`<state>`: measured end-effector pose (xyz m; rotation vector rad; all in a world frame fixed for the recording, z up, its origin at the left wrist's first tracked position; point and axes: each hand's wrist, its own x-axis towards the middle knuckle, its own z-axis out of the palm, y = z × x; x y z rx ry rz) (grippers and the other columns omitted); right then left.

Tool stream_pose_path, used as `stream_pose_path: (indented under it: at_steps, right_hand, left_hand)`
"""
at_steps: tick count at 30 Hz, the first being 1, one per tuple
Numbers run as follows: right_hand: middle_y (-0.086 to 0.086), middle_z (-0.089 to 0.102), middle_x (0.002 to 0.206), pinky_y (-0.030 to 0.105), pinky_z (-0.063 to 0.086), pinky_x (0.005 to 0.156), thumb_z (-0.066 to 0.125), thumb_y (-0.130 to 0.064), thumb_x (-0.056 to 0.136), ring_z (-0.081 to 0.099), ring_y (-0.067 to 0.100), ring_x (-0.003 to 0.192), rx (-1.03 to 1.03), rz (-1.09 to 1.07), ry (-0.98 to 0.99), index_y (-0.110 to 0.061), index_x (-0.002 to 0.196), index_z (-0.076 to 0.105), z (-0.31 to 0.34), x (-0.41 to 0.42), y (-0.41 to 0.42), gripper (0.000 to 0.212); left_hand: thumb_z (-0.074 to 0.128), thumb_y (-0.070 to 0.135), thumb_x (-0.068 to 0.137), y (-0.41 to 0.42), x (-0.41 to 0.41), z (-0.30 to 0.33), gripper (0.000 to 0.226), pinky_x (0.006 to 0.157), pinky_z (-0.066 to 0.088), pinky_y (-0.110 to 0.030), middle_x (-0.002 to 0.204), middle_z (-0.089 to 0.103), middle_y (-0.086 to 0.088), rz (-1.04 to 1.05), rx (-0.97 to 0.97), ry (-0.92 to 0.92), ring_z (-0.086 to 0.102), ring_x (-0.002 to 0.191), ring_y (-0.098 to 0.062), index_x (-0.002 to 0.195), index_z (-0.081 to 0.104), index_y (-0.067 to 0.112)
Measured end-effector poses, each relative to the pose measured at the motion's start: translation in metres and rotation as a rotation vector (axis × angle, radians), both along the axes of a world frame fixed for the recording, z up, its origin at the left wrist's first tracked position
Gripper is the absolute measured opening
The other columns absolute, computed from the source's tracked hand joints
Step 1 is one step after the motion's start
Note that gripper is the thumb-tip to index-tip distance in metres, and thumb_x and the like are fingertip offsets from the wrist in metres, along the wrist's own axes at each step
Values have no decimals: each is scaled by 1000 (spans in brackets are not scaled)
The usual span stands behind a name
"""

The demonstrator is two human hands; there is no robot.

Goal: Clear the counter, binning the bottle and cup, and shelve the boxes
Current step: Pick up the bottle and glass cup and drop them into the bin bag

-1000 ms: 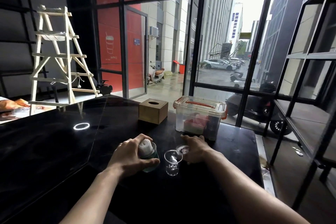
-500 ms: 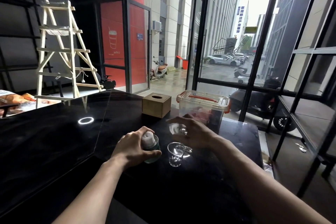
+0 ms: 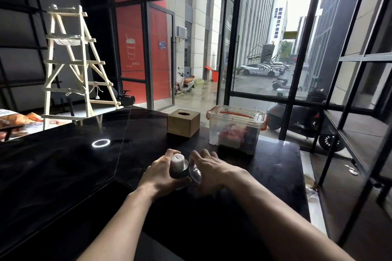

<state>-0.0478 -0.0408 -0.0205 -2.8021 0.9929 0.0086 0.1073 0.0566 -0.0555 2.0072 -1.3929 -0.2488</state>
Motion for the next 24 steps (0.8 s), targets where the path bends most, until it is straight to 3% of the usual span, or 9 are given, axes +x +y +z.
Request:
stream_pose_path:
  at_steps: [5, 8, 12, 19, 24]
  right_hand:
    - [-2, 38, 101, 43, 51, 84, 78, -24, 72, 44, 27, 107, 4, -22, -14, -32, 117, 40, -2, 1, -6, 60]
    - [1, 40, 104, 36, 46, 77, 74, -17, 72, 45, 28, 109, 12, -8, -15, -31, 122, 44, -2, 2, -5, 60]
    - [4, 46, 114, 40, 52, 87, 74, -18, 71, 49, 27, 110, 41, -22, -100, -34, 123, 49, -2, -1, -3, 61]
    - [2, 48, 116, 31, 47, 83, 75, -12, 68, 50, 23, 107, -16, -82, -249, -35, 120, 54, 6, -22, -10, 61]
    - [8, 49, 130, 39, 50, 93, 79, -16, 70, 50, 28, 117, -95, -133, -301, -31, 130, 54, 22, -58, -15, 67]
  left_hand:
    - [81, 59, 52, 3, 0, -1, 74, 93, 55, -40, 112, 71, 14, -10, -8, 31, 69, 105, -17, 117, 47, 47]
    - [83, 55, 54, 4, -2, -2, 73, 94, 55, -39, 112, 71, 13, -10, -17, 41, 69, 105, -19, 118, 48, 45]
    - [83, 53, 56, 6, -3, -2, 69, 94, 55, -40, 110, 71, 11, -24, -26, 61, 69, 102, -19, 116, 49, 45]
    - [91, 44, 61, 5, -8, 1, 72, 90, 53, -32, 110, 70, 9, -41, -103, 11, 68, 100, -17, 122, 53, 38]
    - [93, 40, 62, -12, -29, 21, 74, 83, 51, -27, 109, 69, 8, -133, -147, -16, 68, 96, -17, 124, 54, 32]
